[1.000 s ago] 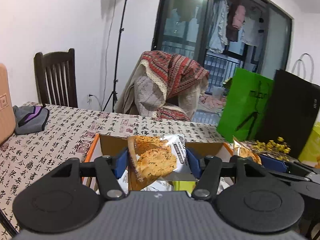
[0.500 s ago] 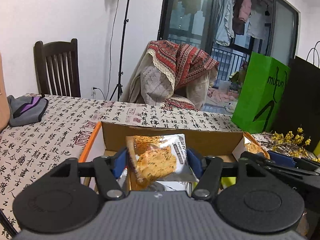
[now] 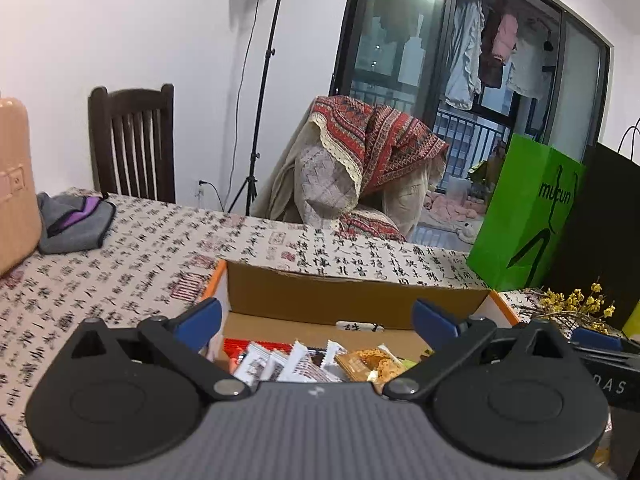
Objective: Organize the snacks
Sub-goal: 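Lower both cracker packets into the box and open both tools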
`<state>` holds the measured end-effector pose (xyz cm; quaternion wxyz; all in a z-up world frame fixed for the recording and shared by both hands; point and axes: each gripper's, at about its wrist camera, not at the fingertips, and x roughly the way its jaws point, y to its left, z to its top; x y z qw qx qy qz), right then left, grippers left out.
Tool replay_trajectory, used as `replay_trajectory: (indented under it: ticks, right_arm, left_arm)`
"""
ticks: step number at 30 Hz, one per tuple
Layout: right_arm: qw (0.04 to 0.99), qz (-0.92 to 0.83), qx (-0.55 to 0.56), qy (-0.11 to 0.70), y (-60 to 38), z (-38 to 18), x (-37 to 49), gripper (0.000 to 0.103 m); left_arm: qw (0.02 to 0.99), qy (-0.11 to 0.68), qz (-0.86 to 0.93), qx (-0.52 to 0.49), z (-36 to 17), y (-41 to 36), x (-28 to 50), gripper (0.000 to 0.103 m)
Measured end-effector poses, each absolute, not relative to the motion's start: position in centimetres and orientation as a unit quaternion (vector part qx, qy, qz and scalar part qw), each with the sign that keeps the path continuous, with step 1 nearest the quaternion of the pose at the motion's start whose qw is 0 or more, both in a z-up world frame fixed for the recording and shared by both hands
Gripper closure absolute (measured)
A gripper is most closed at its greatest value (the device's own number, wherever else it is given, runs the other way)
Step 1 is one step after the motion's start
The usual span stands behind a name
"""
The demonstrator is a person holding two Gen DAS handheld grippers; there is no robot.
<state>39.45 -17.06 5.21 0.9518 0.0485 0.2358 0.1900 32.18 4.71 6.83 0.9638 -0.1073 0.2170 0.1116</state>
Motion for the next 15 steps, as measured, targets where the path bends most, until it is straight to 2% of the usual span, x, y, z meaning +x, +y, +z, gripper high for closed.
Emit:
replay_trajectory:
  ticks: [15]
  right_arm:
    - [0.95,0.211,0.024,0.229,-18.2,7.4,32.2,0.0]
  left_arm:
    - [0.968,0.212,0.102,-0.091,8.6,4.8,24.6,0.0]
